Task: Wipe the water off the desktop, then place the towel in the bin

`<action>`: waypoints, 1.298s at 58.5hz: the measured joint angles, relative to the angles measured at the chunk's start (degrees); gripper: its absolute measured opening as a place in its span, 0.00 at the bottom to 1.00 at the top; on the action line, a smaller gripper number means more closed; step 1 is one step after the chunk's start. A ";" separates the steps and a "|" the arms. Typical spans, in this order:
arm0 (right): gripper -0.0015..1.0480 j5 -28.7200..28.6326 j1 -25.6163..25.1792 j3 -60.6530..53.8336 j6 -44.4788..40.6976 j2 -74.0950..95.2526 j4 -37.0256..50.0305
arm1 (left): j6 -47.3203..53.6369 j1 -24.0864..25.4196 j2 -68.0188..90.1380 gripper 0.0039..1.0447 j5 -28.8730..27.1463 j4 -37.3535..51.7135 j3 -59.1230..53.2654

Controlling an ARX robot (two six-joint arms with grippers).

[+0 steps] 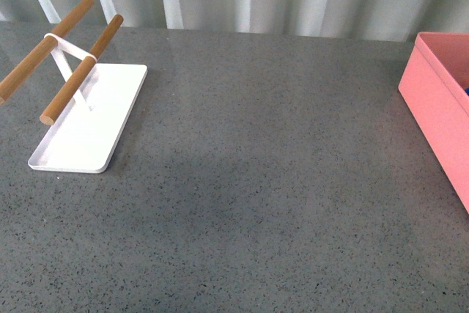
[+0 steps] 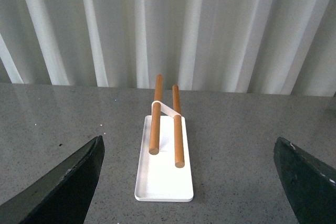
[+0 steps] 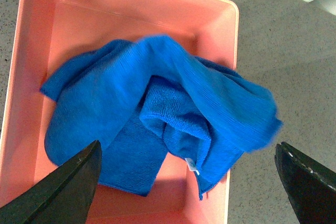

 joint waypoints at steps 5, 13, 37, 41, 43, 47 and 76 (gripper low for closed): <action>0.93 0.00 0.00 0.00 0.00 -0.02 0.00 | 0.00 0.00 0.00 0.94 0.00 0.00 0.00; 0.93 0.00 0.00 0.00 0.00 0.00 0.00 | 0.00 0.00 0.00 0.94 0.00 0.00 0.00; 0.77 -16.50 -0.37 -13.70 12.48 -3.41 31.58 | 0.00 0.00 0.00 0.94 -0.11 0.00 0.00; 0.60 -18.91 1.33 -28.68 21.59 -8.00 59.95 | 0.00 0.00 0.00 0.94 0.00 0.00 0.00; 0.52 -18.34 2.29 -33.90 23.54 -10.64 68.17 | 0.02 0.00 -0.04 0.94 0.02 0.00 0.00; 0.40 -17.38 3.56 -39.08 25.24 -14.38 73.99 | 0.00 0.00 -0.04 0.94 0.00 0.00 0.00; 0.03 -11.39 9.64 -61.81 26.86 -34.58 75.62 | 0.00 0.00 -0.04 0.94 0.00 0.00 0.00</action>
